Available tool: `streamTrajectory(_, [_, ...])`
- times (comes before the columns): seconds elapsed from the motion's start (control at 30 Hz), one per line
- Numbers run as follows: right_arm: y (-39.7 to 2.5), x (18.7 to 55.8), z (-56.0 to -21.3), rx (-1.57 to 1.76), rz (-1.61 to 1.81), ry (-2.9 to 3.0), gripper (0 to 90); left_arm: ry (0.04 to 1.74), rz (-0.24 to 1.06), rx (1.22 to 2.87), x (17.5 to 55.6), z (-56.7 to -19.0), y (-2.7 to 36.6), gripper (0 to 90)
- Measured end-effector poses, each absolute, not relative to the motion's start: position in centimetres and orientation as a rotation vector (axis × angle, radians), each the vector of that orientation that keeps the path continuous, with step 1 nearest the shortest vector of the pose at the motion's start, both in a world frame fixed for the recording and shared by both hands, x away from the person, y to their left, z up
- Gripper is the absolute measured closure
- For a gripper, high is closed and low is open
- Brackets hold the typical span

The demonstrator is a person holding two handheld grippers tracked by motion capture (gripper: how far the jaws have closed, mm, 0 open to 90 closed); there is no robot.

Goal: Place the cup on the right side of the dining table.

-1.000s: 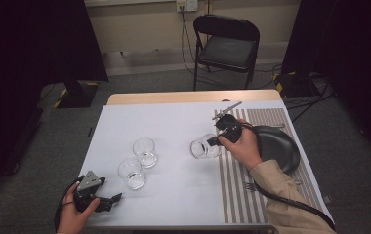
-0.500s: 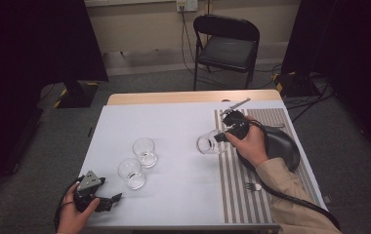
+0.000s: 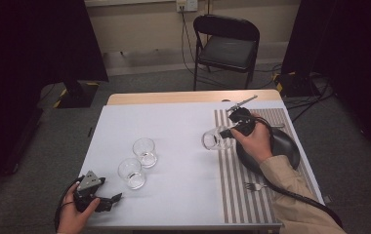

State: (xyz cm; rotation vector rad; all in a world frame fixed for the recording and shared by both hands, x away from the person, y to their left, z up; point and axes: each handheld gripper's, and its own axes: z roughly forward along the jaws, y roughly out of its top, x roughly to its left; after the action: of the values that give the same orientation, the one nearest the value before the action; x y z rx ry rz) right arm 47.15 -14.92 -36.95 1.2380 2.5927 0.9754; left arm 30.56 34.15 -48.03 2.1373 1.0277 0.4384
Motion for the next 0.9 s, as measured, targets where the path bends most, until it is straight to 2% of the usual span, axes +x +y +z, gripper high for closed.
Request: streamTrajectory(0.9, [-16.9, 48.6, -37.4, 1.308, 0.964, 2.525, 85.9, 1.028, 0.438, 2.137, 30.6, -48.0, 34.2, 8.8])
